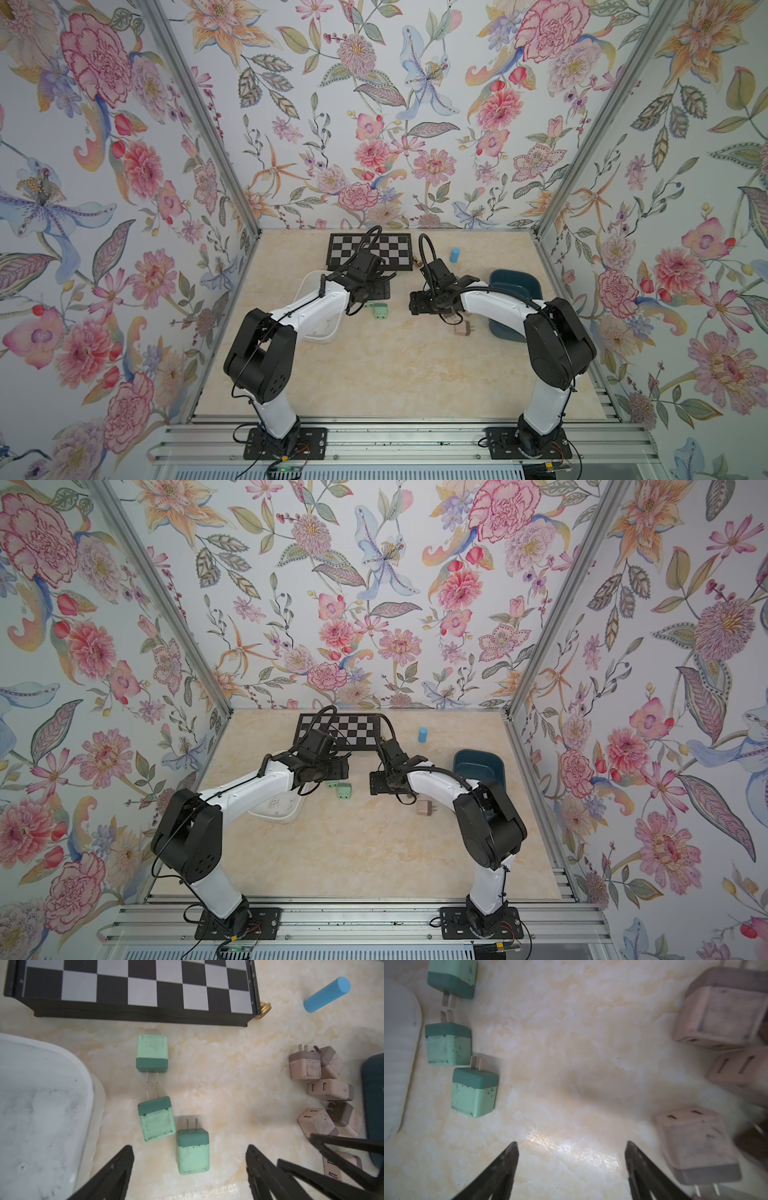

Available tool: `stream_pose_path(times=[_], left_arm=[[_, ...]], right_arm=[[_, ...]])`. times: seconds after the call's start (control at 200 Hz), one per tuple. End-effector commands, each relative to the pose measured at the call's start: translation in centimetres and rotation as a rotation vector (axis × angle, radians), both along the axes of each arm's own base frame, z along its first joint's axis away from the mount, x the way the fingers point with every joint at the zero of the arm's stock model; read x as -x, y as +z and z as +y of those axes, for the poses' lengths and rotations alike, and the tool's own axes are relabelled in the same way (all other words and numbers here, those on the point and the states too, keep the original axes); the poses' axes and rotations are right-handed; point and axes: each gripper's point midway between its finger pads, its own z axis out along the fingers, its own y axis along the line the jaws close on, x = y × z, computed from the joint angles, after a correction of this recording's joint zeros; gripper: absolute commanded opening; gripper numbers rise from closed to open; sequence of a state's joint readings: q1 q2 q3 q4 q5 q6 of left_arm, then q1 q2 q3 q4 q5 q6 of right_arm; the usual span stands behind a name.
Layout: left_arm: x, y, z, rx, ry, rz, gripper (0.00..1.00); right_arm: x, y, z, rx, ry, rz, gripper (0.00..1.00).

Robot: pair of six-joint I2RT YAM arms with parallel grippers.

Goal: Place the plugs by color into the storage box
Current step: Pick up the plug from the center of the board.

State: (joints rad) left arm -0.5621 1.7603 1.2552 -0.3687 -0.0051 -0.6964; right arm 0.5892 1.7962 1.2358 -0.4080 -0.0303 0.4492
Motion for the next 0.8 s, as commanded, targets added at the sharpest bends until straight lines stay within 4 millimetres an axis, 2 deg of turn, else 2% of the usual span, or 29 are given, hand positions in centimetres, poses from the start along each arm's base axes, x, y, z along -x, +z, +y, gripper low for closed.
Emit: stream_pose_path(times=[0.0,0.15,0.4,0.545,0.696,0.796], left_arm=[[1.3,-2.6,-0.8,-0.045,-0.008,0.106,0.86],[1.9,-5.0,-2.1,-0.057,-0.029,0.16,0.83],[1.3,-7.6,-3.0,-0.063,-0.037,0.181,0.76],[0.8,-8.9,-3.7,-0.075,-0.053,0.198,0.63],[0.9,-9.5,-3.5,-0.109,-0.052,0.211,0.48],[1.0,-9.0,-3.4,-0.117,-0.057,0.208,0.46]], right_arm=[[0.7,1.8,-1.7,-0.019,0.006,-0.018,0.82],[1.3,2.5,-2.8,-0.039,0.007,-0.024,0.82],[2.2,1.9,-2.8,-0.04,0.028,-0.005,0.82],[2.5,1.7,-3.0,-0.033,0.03,-0.004,0.82],[2.8,1.7,-3.2,-0.027,0.032,-0.006,0.82],[2.8,1.8,-3.3,-0.028,0.031,-0.01,0.82]])
